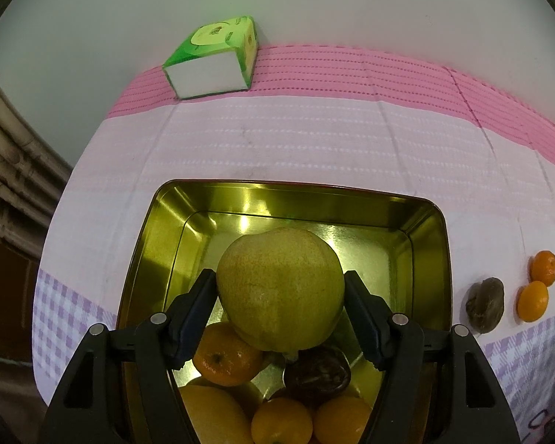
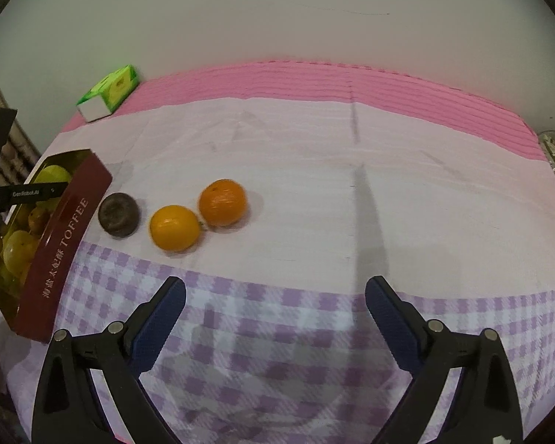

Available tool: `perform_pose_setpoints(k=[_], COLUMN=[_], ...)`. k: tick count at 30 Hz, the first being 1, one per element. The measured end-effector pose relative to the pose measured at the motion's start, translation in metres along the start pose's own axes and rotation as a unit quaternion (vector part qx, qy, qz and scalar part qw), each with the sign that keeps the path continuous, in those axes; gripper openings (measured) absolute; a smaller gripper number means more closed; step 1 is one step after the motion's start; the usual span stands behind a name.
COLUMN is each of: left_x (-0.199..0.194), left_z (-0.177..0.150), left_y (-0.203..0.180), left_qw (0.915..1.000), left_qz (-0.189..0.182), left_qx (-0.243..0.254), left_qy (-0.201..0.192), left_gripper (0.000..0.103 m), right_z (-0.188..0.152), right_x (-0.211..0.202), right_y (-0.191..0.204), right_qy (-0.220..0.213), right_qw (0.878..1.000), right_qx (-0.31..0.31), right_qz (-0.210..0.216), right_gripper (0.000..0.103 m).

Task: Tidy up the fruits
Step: 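Lift the pomelo with the left gripper and carry it over the tin, then lower the pomelo into the tin and open the left gripper while the right gripper grasps an orange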

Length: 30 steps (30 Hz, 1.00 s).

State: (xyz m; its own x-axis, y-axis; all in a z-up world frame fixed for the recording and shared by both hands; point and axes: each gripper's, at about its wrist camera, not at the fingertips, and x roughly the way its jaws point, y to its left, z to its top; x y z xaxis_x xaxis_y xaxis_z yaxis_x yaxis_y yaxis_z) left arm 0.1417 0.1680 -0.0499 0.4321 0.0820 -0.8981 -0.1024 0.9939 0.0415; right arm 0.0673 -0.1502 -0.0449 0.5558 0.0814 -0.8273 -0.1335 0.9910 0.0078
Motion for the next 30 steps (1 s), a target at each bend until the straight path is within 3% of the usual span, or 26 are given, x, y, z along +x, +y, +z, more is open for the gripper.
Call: perform_pose_setpoints(k=[9, 14, 21, 22, 26, 30], left_x=[-0.005, -0.023, -0.057, -0.061, -0.071, -0.074], left_z=[0.0, 0.001, -0.008, -0.01, -0.021, -0.031], left_y=[0.003, 0.005, 0.018, 0.02, 0.031, 0.046], left_qw=[1.0, 0.9996, 0.9979, 0.9976, 0.9971, 0.9966], left_qz=[-0.005, -0.011, -0.026, -0.026, -0.023, -0.021], left_qx=[0.001, 0.003, -0.009, -0.01, -0.022, -0.04], left_qy=[-0.004, -0.025, -0.06, -0.063, -0.069, -0.068], left_gripper=[0.07, 0.076, 0.077, 0.077, 0.077, 0.076], right_z=[0.006, 0.011, 0.014, 0.014, 0.017, 0.018], right_x=[0.014, 0.024, 0.031, 0.031, 0.037, 0.044], right_y=[0.033, 0.053, 0.064, 0.065, 0.07, 0.074], right_qy=[0.005, 0.007, 0.0, -0.002, 0.006, 0.012], right_qw=[1.0, 0.999, 0.999, 0.999, 0.999, 0.999], right_qx=[-0.024, -0.043, -0.053, -0.052, -0.049, -0.041], right_qz=[0.015, 0.006, -0.013, -0.012, 0.003, 0.009], right_gripper=[0.092, 0.092, 0.09, 0.089, 0.066, 0.064])
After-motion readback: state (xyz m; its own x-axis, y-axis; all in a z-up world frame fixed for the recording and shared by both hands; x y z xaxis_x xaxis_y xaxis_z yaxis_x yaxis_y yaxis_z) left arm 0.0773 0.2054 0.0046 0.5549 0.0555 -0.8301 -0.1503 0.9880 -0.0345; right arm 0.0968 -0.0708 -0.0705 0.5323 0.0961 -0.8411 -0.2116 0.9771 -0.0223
